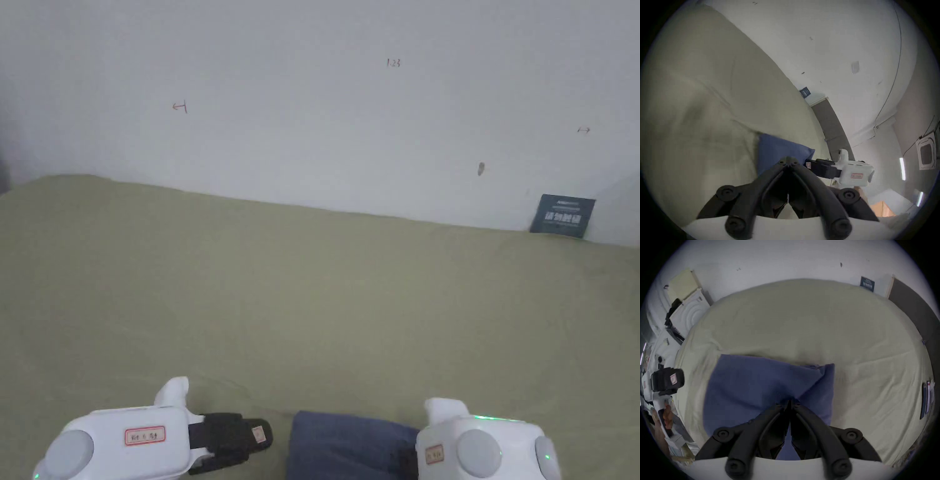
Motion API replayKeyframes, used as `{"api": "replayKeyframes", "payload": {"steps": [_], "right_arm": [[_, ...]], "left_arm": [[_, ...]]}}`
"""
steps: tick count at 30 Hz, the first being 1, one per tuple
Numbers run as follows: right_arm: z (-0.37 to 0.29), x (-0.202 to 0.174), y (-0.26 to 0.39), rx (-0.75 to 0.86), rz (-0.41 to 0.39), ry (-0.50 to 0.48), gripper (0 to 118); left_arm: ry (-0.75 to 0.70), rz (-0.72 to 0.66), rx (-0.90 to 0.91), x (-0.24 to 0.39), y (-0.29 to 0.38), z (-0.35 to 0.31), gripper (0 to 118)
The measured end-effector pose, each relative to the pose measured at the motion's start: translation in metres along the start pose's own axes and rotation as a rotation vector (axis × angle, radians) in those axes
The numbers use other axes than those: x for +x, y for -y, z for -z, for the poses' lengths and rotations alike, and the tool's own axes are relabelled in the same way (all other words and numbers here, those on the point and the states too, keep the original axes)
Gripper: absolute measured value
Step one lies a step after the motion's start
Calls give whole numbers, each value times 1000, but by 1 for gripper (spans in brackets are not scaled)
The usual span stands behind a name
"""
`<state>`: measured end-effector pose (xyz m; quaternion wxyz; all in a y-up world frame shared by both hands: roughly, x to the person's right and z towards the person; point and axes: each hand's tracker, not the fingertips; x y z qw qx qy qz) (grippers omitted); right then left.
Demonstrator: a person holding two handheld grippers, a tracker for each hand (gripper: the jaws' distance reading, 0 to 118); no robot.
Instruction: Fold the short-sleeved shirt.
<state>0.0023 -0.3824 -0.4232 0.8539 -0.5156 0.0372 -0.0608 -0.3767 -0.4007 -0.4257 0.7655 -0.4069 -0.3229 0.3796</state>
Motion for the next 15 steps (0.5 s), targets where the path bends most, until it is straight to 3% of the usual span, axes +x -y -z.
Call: {"api": "replayKeyframes", "payload": {"steps": [3,5,6,7,8,9,13,15], "right_arm": [[0,10,0,22,57,-27,7],[-1,8,-1,13,13,-24,7],[-2,7,-1,14,-20,-15,7],[-2,6,0,16,-32,-12,7],[-2,6,0,17,-23,-13,7],[-2,6,0,19,-18,-14,7],[-4,8,4,31,-12,-24,7],[-5,9,5,34,-8,-30,7]], "left_arm": [[20,-15,-48,-13,1,9,1],[48,-17,-63,-19,1,15,7],[60,-35,-59,-23,1,18,24],[100,-66,-70,-26,1,24,67],[128,-81,-96,-29,1,30,101],[150,-96,-106,-29,4,36,118],[173,-150,-168,-32,11,65,118],[244,-105,-180,-28,14,77,118]]}}
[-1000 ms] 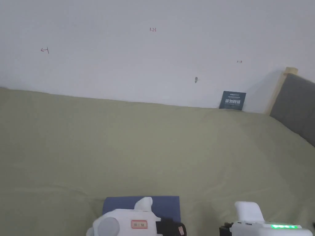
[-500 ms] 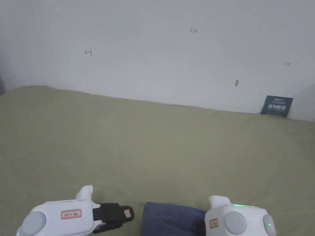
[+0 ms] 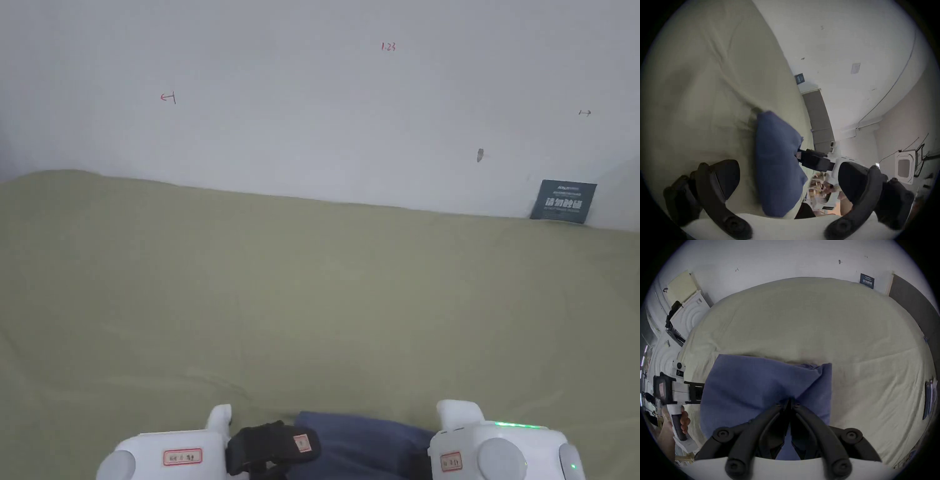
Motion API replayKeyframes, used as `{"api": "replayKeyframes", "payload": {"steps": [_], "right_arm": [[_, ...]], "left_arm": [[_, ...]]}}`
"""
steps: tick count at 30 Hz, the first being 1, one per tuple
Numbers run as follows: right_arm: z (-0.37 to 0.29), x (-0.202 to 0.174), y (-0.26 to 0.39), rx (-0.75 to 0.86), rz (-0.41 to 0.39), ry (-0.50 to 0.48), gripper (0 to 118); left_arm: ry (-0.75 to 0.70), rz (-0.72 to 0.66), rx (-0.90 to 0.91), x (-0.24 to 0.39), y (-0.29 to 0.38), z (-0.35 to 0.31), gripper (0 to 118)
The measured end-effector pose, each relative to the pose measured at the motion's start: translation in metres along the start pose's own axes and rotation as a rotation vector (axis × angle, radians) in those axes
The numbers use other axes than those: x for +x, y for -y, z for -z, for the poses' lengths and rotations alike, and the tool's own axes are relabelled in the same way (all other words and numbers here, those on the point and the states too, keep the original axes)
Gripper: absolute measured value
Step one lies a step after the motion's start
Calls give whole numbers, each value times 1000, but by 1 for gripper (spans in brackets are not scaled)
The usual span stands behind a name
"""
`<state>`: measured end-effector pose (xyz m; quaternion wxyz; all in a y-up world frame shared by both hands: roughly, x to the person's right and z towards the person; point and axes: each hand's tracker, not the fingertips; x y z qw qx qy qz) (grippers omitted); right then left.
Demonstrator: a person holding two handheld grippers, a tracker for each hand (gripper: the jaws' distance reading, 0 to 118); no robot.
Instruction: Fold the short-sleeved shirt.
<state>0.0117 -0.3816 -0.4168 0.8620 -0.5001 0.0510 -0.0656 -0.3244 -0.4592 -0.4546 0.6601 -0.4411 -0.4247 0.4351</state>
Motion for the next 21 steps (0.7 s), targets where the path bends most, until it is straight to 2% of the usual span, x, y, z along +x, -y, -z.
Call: {"api": "replayKeyframes", "payload": {"steps": [3,4,5,6,7,9,11,13,17,21], "right_arm": [[0,2,1,6,12,-7,7],[0,2,1,8,12,-8,7],[0,2,2,12,12,-8,7],[0,3,3,16,14,-8,7],[-1,3,4,19,17,-6,7],[-2,5,4,28,28,-15,7],[-2,3,4,27,33,-18,7],[-5,-3,3,34,21,-4,7],[-15,-25,4,77,1,44,7],[-29,-67,2,186,-35,89,7]], "left_arm": [[-39,24,-95,7,-2,25,118],[-49,36,-104,7,-4,28,113],[-34,24,-102,7,-6,31,100],[-45,11,-108,5,-7,33,72],[-115,-18,-108,1,-7,32,20],[-235,-13,-81,-8,-3,29,20],[-95,-53,-49,-14,0,23,20],[-150,5,-51,-7,3,23,20],[-150,23,-56,4,-3,12,20],[-172,64,-35,11,-18,-23,20]]}}
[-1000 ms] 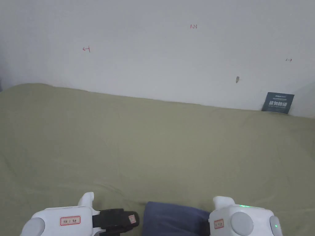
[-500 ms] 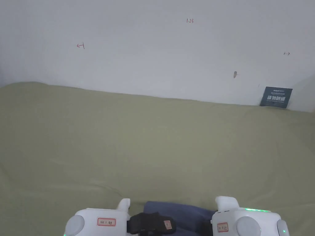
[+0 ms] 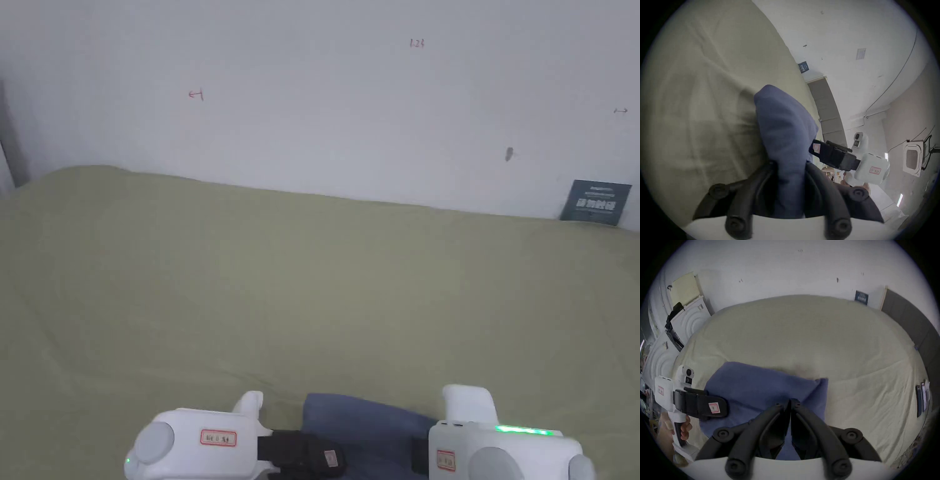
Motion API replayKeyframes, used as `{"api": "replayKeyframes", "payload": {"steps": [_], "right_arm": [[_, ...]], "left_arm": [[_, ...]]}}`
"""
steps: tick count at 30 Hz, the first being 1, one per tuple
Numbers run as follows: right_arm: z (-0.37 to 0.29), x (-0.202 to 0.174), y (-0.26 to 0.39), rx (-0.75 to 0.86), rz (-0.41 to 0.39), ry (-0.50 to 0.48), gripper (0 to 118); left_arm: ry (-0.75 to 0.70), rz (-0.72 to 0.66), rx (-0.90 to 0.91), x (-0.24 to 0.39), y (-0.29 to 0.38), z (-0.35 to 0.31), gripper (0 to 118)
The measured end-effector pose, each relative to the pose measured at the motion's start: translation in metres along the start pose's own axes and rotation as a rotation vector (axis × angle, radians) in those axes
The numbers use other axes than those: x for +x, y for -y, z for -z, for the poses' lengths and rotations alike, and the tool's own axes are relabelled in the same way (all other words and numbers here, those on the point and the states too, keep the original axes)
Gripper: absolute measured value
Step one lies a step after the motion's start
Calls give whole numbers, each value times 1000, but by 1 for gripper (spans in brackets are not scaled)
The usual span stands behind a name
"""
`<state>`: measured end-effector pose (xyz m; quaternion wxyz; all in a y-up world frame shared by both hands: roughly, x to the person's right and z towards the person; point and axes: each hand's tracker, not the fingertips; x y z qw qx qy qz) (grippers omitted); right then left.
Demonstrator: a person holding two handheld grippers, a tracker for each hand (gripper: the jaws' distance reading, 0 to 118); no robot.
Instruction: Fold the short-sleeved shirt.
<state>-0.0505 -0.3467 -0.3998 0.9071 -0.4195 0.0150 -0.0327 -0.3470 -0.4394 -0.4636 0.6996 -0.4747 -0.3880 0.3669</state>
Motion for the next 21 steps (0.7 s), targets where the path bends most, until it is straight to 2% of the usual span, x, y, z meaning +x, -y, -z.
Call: {"api": "replayKeyframes", "payload": {"steps": [3,9,12,17,21], "right_arm": [[-14,-44,-4,101,-4,53,7],[-39,-146,-8,322,0,39,7],[-37,-208,-12,400,-9,84,8],[-9,-311,-17,363,34,54,9],[3,-386,-3,303,18,-19,9]], "left_arm": [[-66,37,6,-8,-14,-46,20],[-190,40,66,-39,-39,-173,20],[-317,80,68,-45,-51,-240,20],[-420,80,81,-70,-70,-339,20],[-561,77,64,-106,-82,-409,20]]}}
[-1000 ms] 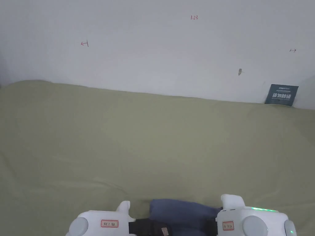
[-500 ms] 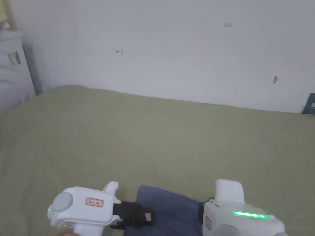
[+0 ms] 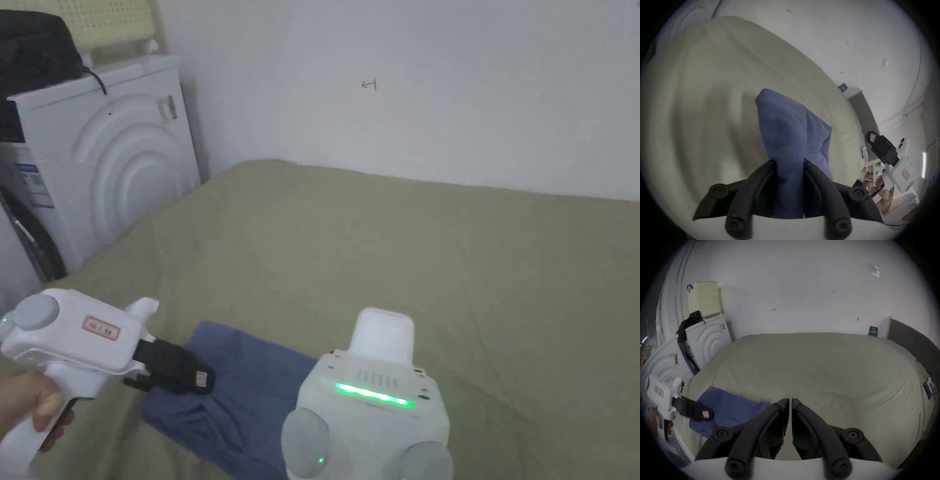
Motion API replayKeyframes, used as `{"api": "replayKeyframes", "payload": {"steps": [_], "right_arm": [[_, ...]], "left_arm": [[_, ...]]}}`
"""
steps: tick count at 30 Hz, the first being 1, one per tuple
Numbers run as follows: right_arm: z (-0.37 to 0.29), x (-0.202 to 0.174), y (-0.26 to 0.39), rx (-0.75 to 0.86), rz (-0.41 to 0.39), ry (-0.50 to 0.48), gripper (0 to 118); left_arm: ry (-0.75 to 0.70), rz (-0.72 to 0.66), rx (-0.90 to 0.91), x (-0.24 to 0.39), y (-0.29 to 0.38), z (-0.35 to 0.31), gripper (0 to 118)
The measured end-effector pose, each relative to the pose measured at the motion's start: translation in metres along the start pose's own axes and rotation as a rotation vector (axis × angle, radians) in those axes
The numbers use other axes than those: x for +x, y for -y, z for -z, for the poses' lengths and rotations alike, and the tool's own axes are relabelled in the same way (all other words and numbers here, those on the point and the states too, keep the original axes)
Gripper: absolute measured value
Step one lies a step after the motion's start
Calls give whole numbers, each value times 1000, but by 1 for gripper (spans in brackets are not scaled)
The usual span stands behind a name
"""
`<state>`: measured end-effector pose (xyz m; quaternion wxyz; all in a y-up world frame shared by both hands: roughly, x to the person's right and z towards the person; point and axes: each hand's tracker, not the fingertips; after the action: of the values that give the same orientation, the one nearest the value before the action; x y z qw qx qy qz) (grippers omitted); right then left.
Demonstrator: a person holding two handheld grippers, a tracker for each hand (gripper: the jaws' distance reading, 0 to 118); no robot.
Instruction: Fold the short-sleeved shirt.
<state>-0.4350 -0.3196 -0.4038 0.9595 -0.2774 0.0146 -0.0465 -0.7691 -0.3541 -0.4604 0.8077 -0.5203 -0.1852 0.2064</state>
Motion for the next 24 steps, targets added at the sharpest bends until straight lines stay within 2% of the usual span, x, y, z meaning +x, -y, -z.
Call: {"api": "replayKeyframes", "payload": {"steps": [3,5,6,8,9,10,11,12,13,14,15,16,17,18,20,22,24], "right_arm": [[-5,-36,20,-37,-37,-92,9],[-6,-46,32,-43,-43,-124,9],[-7,-48,36,-42,-43,-132,9],[-8,-44,38,-52,-67,-133,9],[-13,-36,35,-52,-66,-135,9],[-16,-26,32,-56,-65,-131,9],[-19,-14,29,-56,-62,-134,9],[-23,-2,27,-42,-58,-128,9],[-24,14,21,-27,-65,-107,10],[-29,29,18,-20,-67,-100,10],[-36,49,14,-8,-66,-95,10],[-39,69,11,4,-76,-89,10],[-43,88,9,21,-84,-73,10],[-52,114,7,29,-88,-64,10],[-66,162,5,56,-105,-35,11],[-78,220,2,59,-118,-3,11],[-94,274,0,67,-128,31,11]], "left_arm": [[-106,-16,-12,-41,-8,-18,20],[-112,-22,4,-52,-7,-24,21],[-111,-43,11,-66,-8,-26,28],[-190,-14,38,-59,-2,-34,90],[-189,-7,49,-54,1,-43,109],[-192,-5,104,-28,14,-52,108],[-181,-4,160,-19,16,-63,105],[-254,27,268,-4,17,-75,102],[-328,30,351,17,20,-84,94],[-344,32,436,31,24,-92,81],[-305,-11,503,54,31,-94,60],[-253,-13,534,77,37,-91,23],[-203,-7,569,97,42,-86,6],[-214,20,601,108,43,-81,6],[-239,49,595,162,56,-55,0],[-323,128,625,230,83,-21,0],[-300,156,640,283,106,7,0]]}}
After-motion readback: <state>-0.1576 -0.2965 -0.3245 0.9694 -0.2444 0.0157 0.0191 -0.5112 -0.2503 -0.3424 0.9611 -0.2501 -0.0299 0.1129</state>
